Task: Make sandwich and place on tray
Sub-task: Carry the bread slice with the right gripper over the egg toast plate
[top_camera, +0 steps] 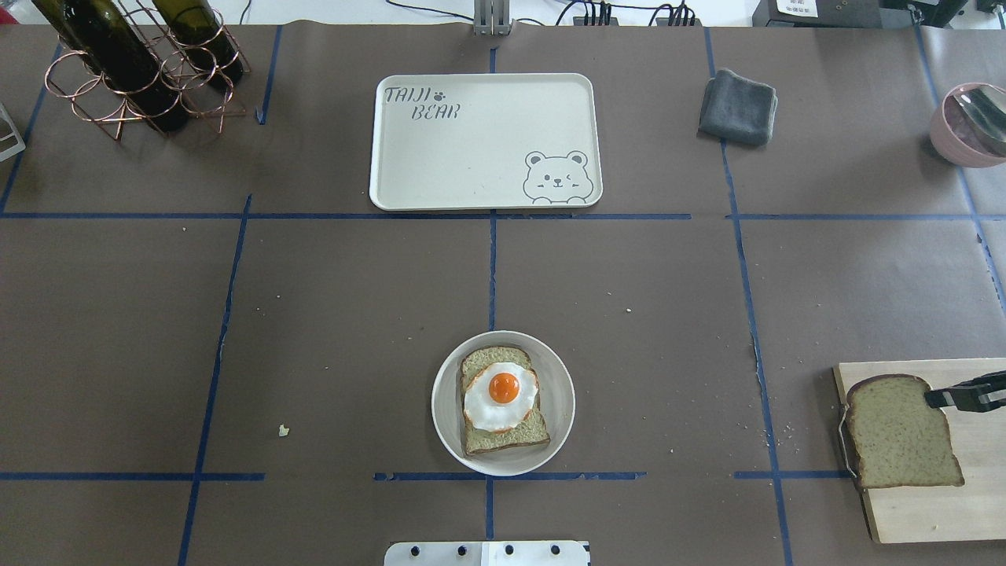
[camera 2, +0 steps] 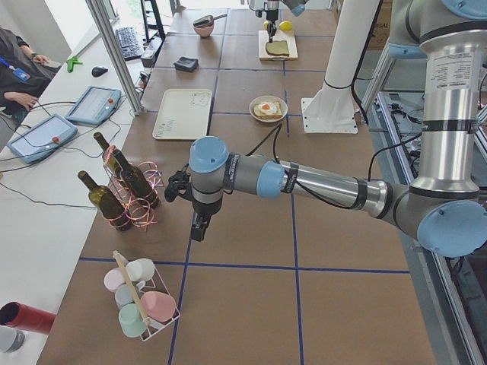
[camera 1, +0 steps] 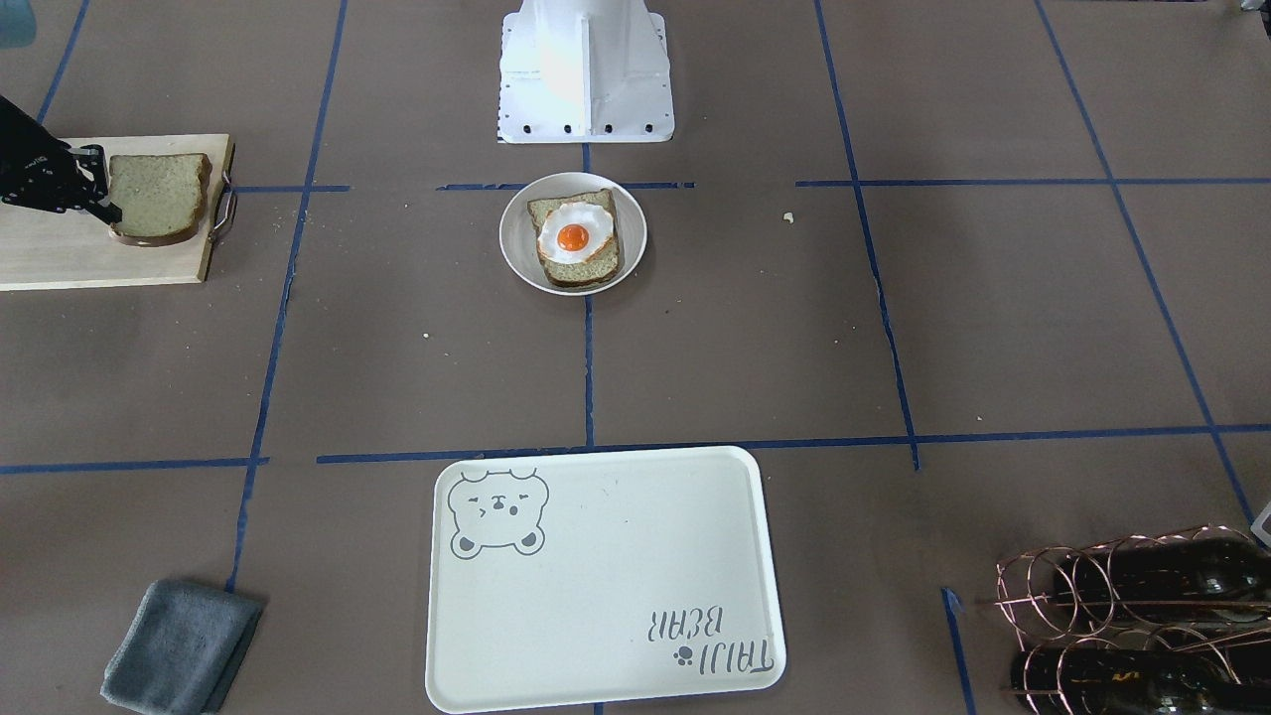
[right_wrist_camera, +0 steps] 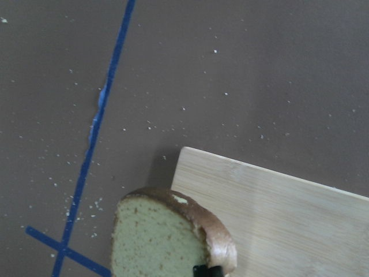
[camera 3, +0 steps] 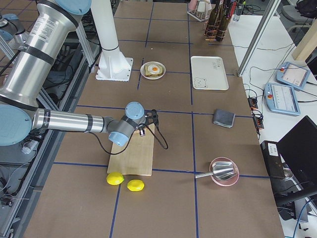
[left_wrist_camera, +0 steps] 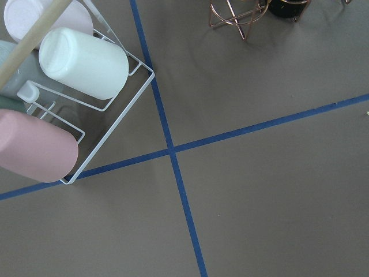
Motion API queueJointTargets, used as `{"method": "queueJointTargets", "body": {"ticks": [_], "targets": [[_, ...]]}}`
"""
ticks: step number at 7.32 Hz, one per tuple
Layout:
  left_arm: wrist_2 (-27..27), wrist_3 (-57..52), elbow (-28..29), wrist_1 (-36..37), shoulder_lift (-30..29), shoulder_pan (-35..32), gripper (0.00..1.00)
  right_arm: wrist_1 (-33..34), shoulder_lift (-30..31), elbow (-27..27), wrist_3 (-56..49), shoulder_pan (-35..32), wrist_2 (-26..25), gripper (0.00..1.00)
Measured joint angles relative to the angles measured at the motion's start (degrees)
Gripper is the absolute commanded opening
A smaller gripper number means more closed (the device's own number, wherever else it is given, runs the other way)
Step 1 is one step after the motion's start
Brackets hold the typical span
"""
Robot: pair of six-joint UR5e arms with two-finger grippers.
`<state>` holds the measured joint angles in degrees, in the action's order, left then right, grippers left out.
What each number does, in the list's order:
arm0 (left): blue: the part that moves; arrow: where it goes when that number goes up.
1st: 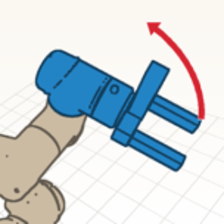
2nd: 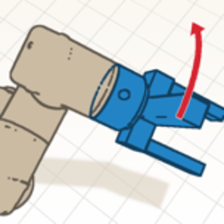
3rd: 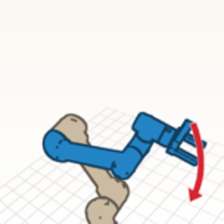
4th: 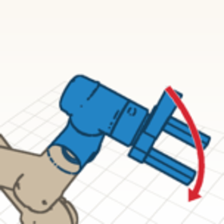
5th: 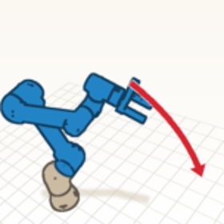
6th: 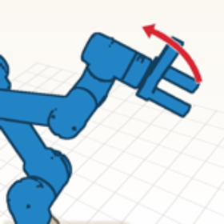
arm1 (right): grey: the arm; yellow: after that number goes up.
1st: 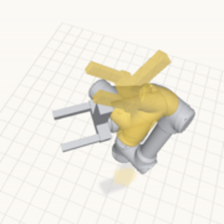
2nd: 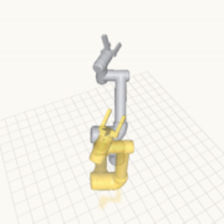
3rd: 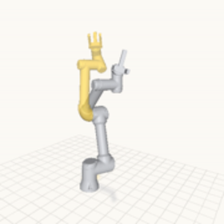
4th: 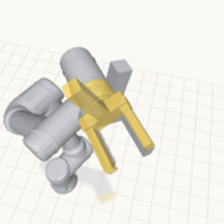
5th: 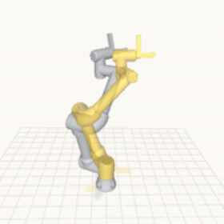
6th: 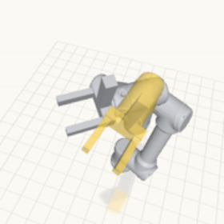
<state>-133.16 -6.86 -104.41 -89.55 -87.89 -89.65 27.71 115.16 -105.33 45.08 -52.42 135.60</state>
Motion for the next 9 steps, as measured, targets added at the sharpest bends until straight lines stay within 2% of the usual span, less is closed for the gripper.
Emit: {"method": "queueJointTargets", "body": {"ticks": [2,3,5,7,9], "targets": [[0.00,0.00,-0.03,0.16,0.00,0.00,1.00,0.23,-3.49,-1.41,1.65,-1.25,3.71,0.00],[0.00,0.00,-0.06,0.24,-0.01,0.00,1.00,0.45,-7.68,-1.60,6.12,-1.32,4.85,0.00],[-0.02,0.00,-0.09,0.32,0.05,0.00,1.00,2.22,-20.08,-1.39,18.72,1.17,4.97,0.00],[-0.08,0.00,-0.09,0.34,0.06,0.00,1.00,8.42,-32.37,-1.37,27.25,7.41,0.41,0.00],[-0.08,0.00,-0.09,0.29,0.01,0.00,1.00,13.78,-40.52,-1.07,32.17,17.34,-9.27,0.00]]}}
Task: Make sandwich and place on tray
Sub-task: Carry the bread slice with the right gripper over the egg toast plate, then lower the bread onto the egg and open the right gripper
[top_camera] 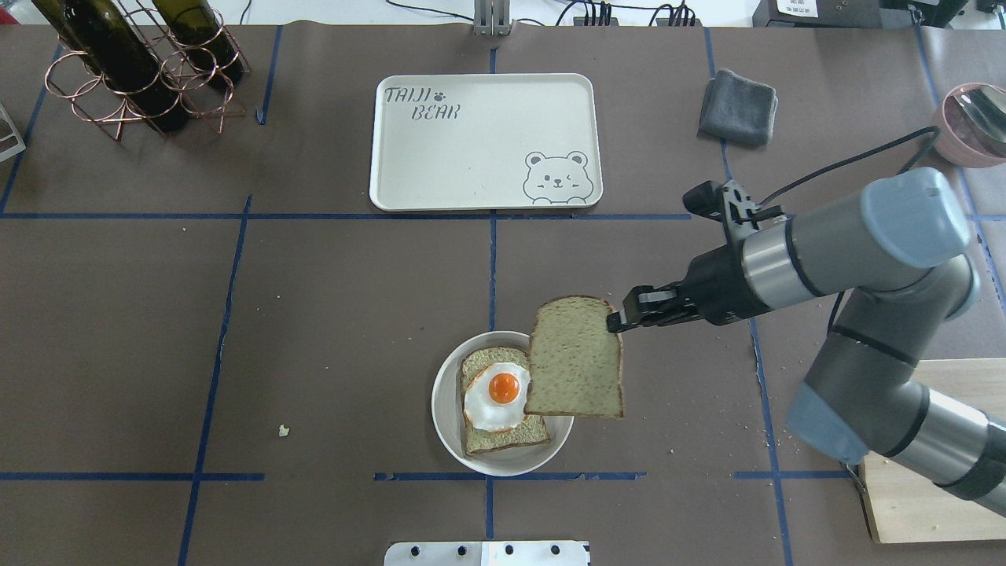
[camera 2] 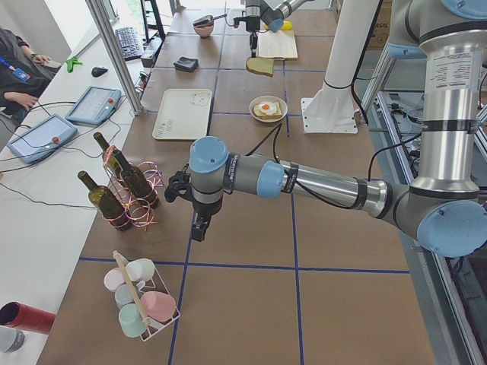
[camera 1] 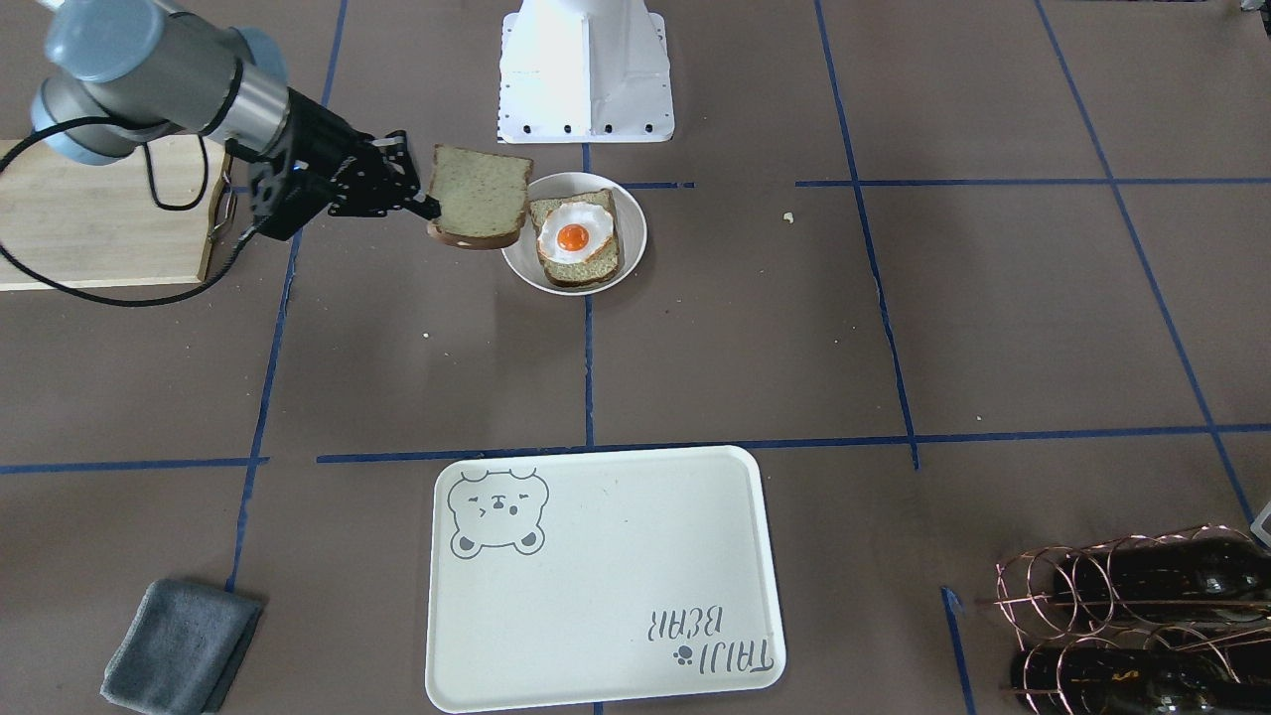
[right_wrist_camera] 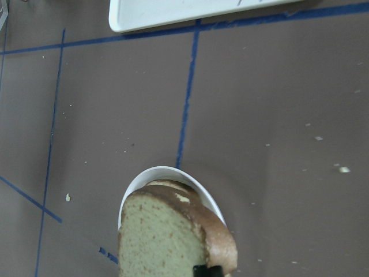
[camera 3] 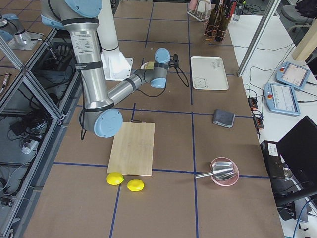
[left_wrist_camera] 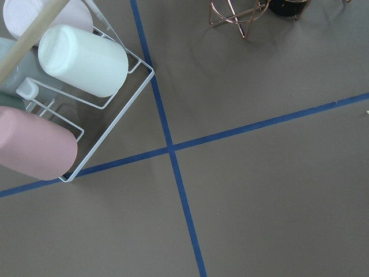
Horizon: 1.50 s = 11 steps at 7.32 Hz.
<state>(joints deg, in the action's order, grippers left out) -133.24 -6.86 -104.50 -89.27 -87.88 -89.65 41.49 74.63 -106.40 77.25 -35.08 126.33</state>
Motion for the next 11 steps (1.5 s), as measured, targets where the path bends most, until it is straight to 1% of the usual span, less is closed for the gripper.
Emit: {"method": "queueJointTargets", "body": {"ticks": [1,2,4,5,9,10,11], "targets": [[0.00,0.00,0.00,-0.02,-0.01,0.00,1.00,2.36,-2.63,0.57,0.42,3.66,-3.34,0.00],[-0.17,0.00,0.00,-0.05,0.01,0.00,1.00,3.69,-4.43,1.88,-0.62,5.61,-4.93,0.00],[-1.31,0.00,0.00,-0.05,0.03,0.00,1.00,4.06,-6.61,5.75,-4.78,6.92,-5.64,0.00],[-1.61,0.00,0.00,-0.02,0.03,0.00,1.00,4.00,-6.96,6.83,-5.72,7.20,-5.78,0.00],[-1.76,0.00,0.08,-0.19,0.06,0.00,1.00,4.04,-7.48,8.79,-6.23,8.00,-7.01,0.00],[-1.76,0.00,0.08,-0.25,0.03,0.00,1.00,4.09,-7.63,9.05,-6.23,8.04,-7.30,0.07],[-1.76,0.00,0.09,-0.30,0.00,0.00,1.00,4.15,-7.82,9.27,-6.23,8.07,-7.58,0.60]]}}
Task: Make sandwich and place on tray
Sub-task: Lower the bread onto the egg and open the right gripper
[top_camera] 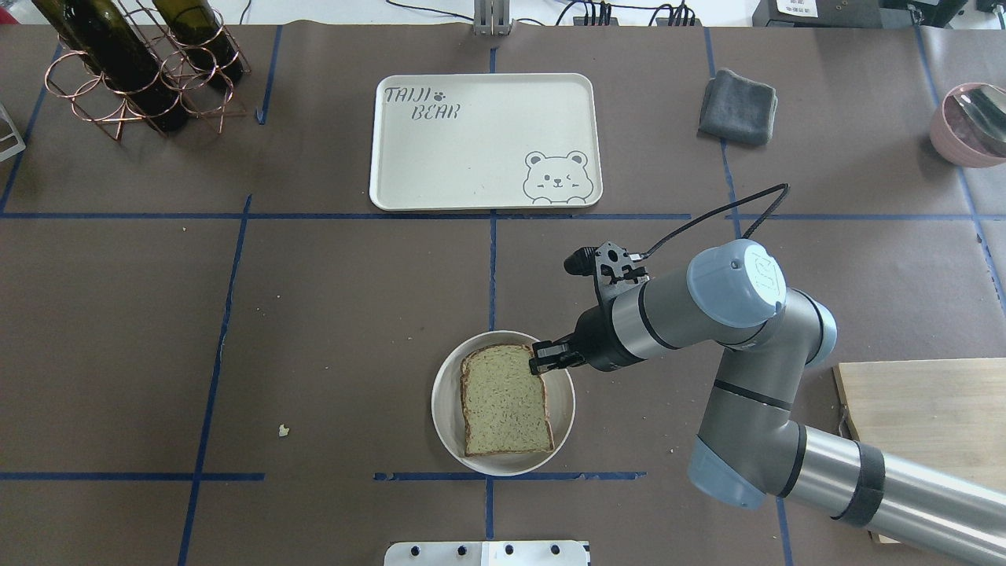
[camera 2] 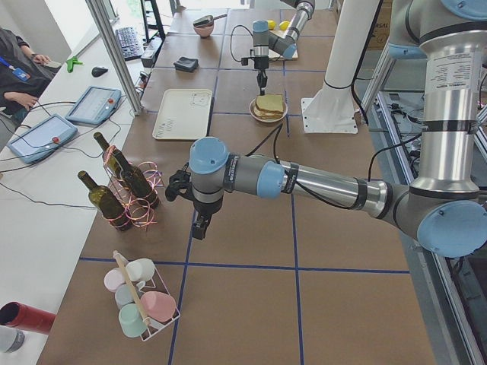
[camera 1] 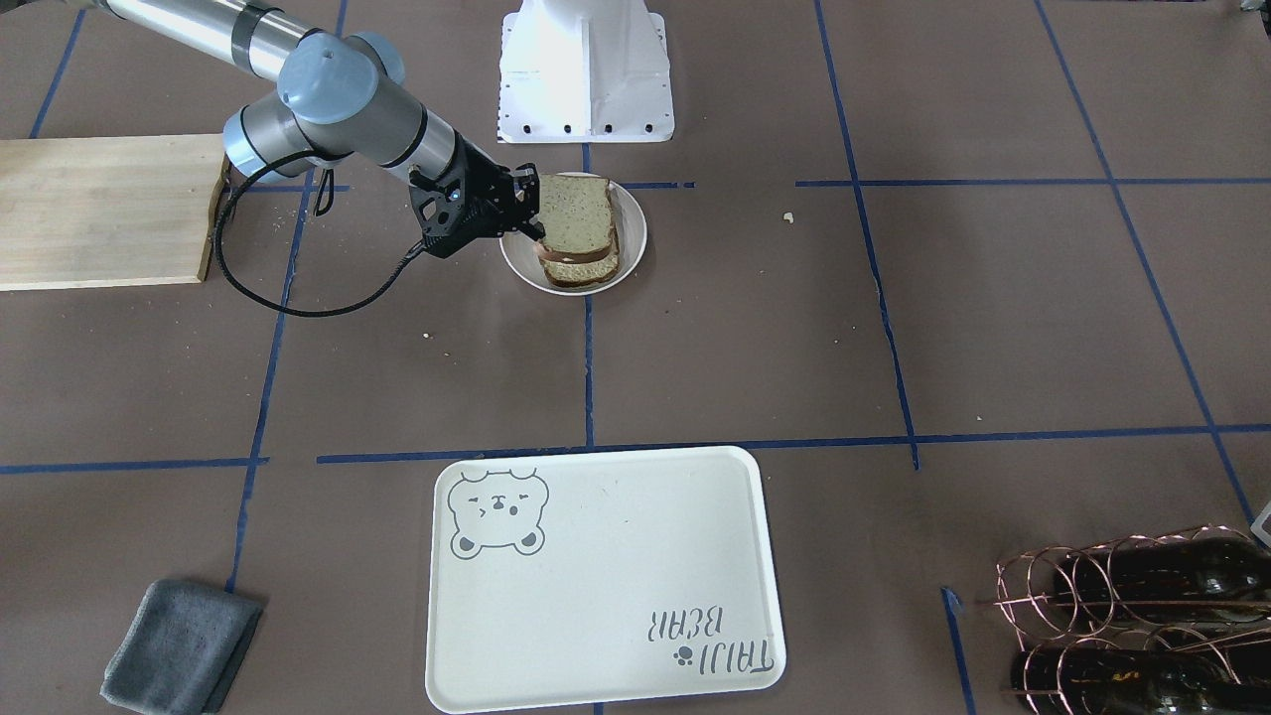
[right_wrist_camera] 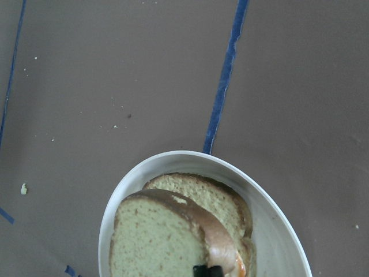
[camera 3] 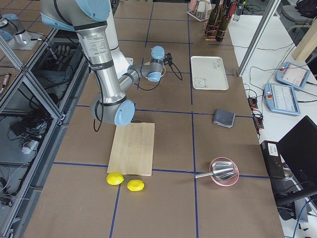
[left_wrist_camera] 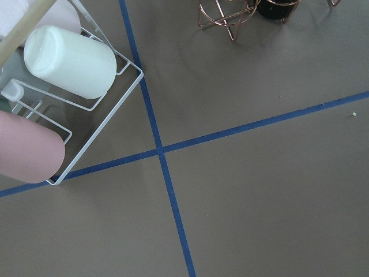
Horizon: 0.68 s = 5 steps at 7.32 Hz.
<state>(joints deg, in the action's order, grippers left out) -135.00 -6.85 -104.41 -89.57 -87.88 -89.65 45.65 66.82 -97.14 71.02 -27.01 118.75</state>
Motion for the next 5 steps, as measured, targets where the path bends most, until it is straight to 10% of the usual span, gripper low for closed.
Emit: {"method": "queueJointTargets", "body": {"ticks": [1,5], "targets": [[0.00,0.00,0.00,-0.04,0.00,0.00,1.00,0.10,-0.15,0.09,0.00,0.02,-0.14,1.00],[0.00,0.00,-0.05,0.04,-0.01,0.00,1.00,1.33,-0.04,-0.26,0.07,-1.88,0.06,1.00]]}}
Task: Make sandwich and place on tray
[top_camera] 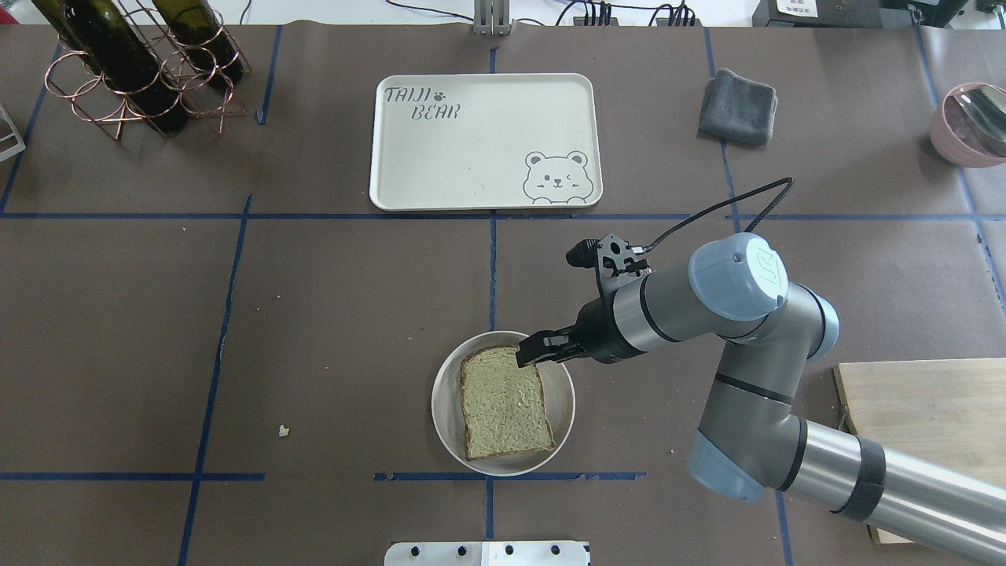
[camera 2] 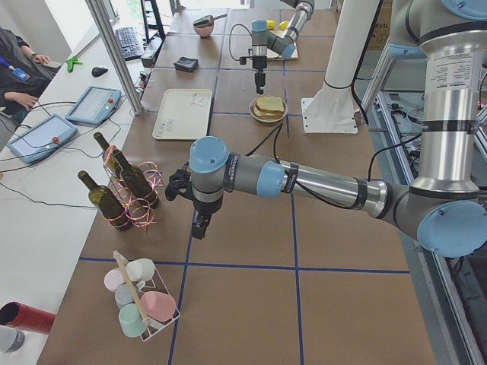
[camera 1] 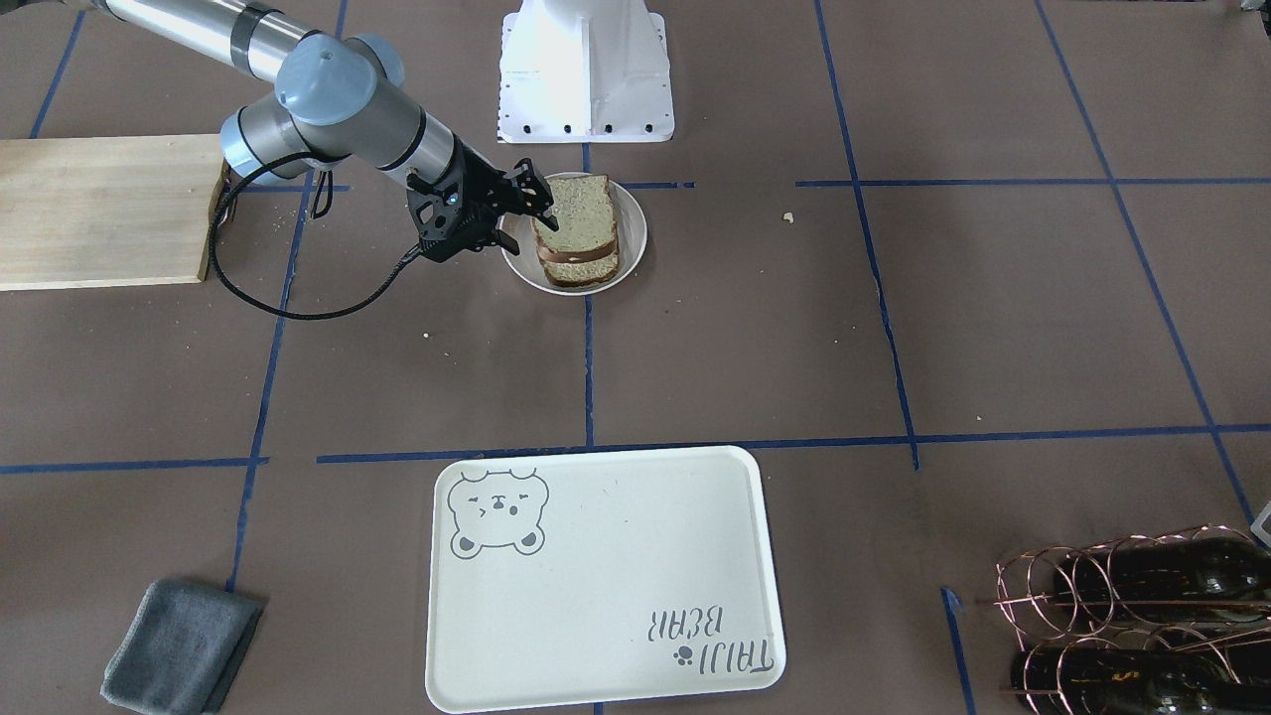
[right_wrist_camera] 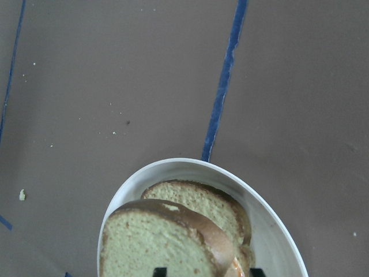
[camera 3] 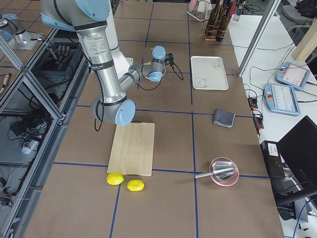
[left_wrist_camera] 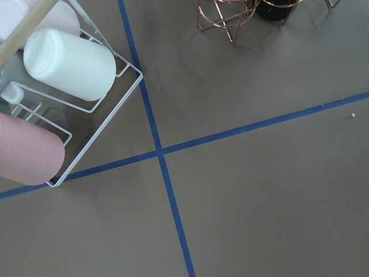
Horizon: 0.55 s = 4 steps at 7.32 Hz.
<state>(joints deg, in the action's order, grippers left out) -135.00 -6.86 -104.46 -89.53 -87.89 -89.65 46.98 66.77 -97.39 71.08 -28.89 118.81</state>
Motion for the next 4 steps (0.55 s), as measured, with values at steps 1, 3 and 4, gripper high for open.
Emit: {"method": "queueJointTargets", "body": {"ticks": [1,3,4], "targets": [[0.00,0.00,-0.04,0.13,0.00,0.00,1.00,2.75,0.04,-0.37,-0.20,-2.34,0.62,1.00],[0.00,0.02,-0.47,0.16,-0.05,0.00,1.00,11.58,0.21,-0.79,-6.44,-8.44,2.77,1.00],[0.06,0.10,-1.04,0.16,-0.42,0.00,1.00,17.35,0.34,-0.88,-12.31,-12.62,5.32,1.00]]}}
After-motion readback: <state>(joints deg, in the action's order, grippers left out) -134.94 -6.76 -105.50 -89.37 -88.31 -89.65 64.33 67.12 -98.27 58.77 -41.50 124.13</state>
